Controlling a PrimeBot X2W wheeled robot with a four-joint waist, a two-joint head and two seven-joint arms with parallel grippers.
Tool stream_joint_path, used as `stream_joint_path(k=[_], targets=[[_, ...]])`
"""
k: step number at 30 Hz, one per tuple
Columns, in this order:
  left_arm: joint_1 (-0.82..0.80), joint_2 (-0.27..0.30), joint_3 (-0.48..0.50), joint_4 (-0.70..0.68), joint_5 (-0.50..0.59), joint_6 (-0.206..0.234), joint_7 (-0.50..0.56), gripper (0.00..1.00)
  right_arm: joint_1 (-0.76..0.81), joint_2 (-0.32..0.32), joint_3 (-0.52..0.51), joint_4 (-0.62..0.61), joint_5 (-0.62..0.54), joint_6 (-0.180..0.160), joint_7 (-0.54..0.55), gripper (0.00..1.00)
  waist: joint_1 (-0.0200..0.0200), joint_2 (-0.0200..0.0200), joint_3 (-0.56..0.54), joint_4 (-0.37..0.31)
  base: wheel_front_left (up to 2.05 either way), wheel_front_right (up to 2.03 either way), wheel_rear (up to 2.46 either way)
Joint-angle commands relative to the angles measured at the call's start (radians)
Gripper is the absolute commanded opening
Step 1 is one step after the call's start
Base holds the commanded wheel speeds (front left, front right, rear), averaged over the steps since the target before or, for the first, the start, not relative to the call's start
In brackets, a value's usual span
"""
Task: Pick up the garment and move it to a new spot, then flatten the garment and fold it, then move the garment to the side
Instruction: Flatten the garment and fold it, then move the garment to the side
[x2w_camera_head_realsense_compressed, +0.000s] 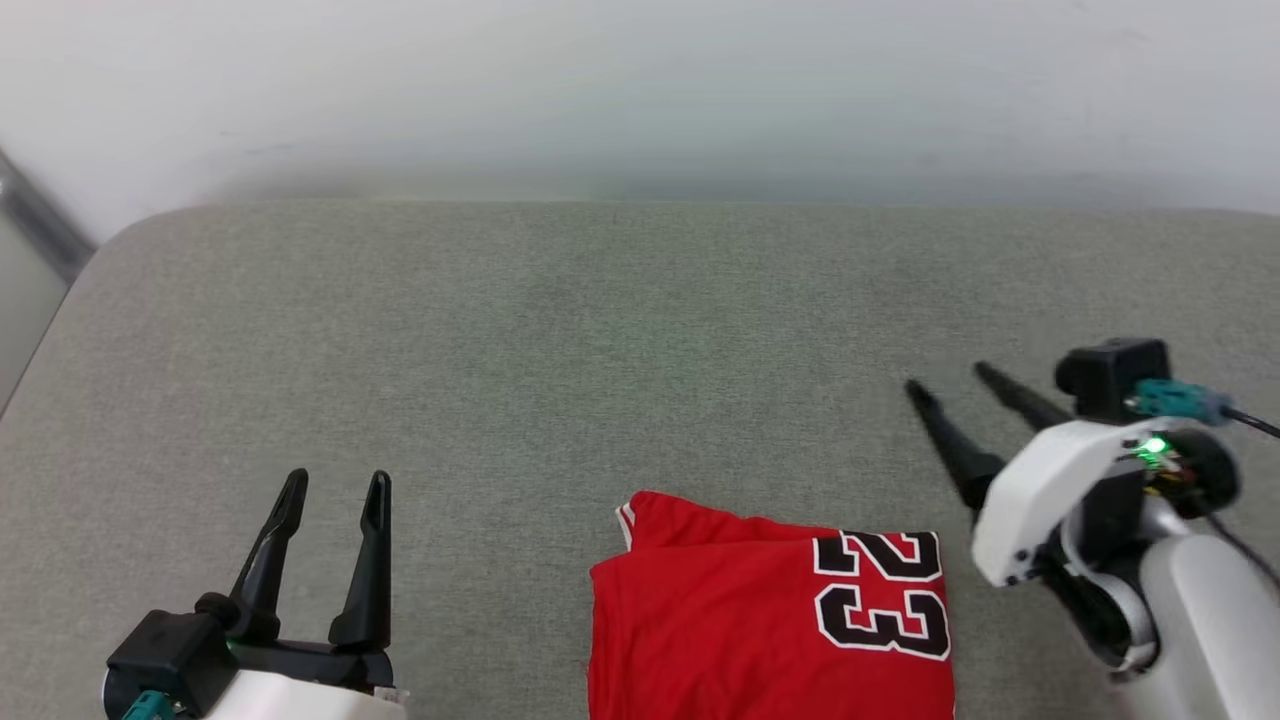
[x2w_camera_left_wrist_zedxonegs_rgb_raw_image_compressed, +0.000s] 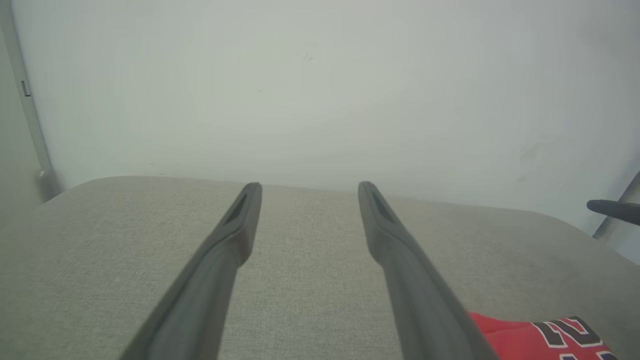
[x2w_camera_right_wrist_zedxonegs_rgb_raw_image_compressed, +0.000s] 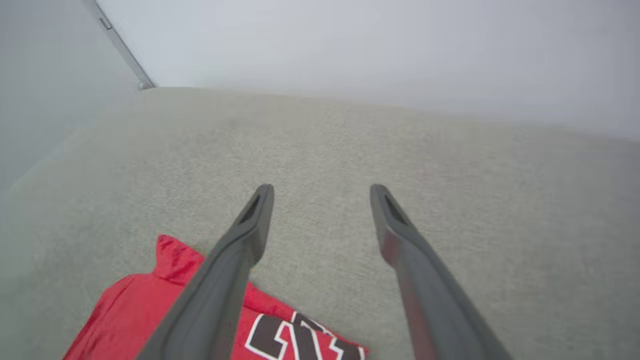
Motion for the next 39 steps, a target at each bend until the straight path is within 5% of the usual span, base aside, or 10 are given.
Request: stream_joint_path(k=[1, 7, 16, 28, 39], targets=[[-0.009, -0.002, -0.004, 0.002, -0.002, -0.001, -0.002, 1.0, 0.013, -0.018, -0.013, -0.006, -0.034, 0.0, -0.038, 1.0, 0.0, 0.0, 0.002, -0.009, 0.0, 0.0, 0.0], [-0.02, 0.0, -0.013, 0.008, 0.003, -0.001, -0.002, 1.0, 0.072, -0.064, -0.099, -0.021, -0.135, 0.0, -0.23, 1.0, 0.0, 0.0, 0.001, -0.03, 0.0, 0.0, 0.0], [-0.014, -0.006, -0.009, 0.01, -0.006, -0.002, -0.002, 1.0, 0.251, 0.016, -0.244, -0.142, -0.15, 0.0, -0.419, 1.0, 0.0, 0.0, -0.001, -0.034, 0.0, 0.0, 0.0], [-0.001, -0.004, -0.031, 0.011, 0.007, -0.002, -0.002, 1.0, 0.378, 0.105, -0.261, -0.229, -0.21, 0.0, -0.481, 1.0, 0.0, 0.0, -0.005, -0.031, 0.0, 0.0, 0.0], [-0.003, -0.01, -0.042, 0.012, 0.013, -0.002, -0.002, 1.0, 0.387, 0.118, -0.24, -0.222, -0.216, 0.0, -0.463, 1.0, 0.0, 0.0, -0.011, -0.031, 0.0, 0.0, 0.0]])
